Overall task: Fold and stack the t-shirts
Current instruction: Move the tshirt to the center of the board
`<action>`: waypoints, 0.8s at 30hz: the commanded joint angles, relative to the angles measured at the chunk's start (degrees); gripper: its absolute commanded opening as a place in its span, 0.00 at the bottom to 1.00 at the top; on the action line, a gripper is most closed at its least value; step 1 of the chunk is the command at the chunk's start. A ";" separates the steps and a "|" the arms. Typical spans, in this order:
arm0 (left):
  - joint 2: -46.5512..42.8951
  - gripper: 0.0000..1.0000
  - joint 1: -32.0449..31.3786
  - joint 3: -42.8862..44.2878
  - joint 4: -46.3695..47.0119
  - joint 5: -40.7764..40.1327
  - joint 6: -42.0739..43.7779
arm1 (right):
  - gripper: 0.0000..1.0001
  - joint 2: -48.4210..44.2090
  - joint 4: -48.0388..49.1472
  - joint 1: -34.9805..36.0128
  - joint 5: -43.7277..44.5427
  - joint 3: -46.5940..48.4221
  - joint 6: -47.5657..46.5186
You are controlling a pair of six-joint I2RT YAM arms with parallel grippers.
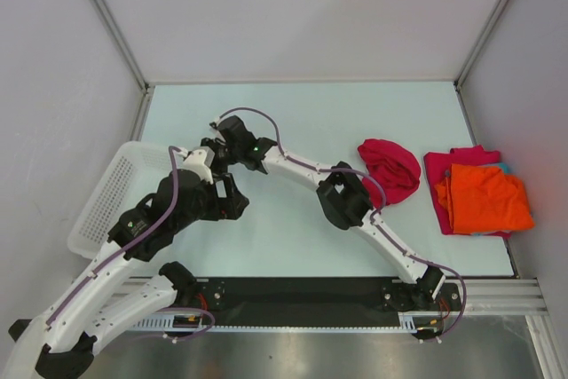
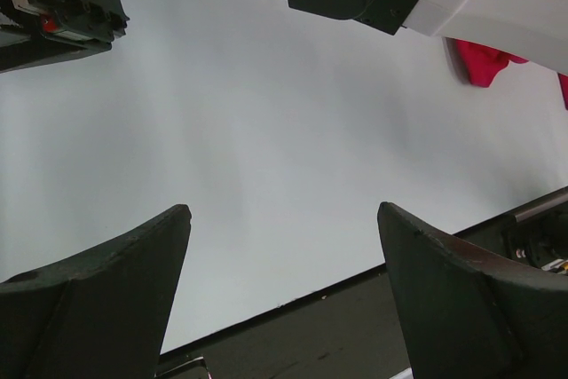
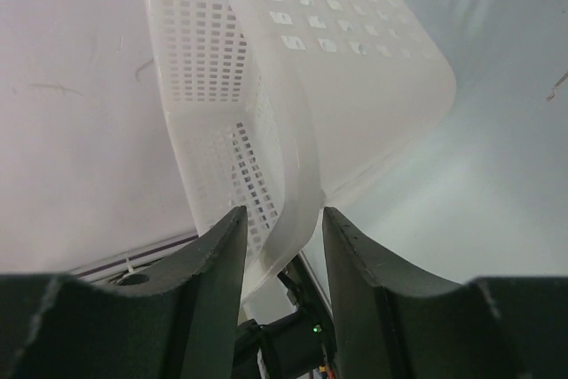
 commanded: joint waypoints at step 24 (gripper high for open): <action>0.74 0.92 0.29 -1.05 2.76 1.05 -0.05 | 0.48 -2.84 2.65 -9.88 -0.85 1.70 -0.20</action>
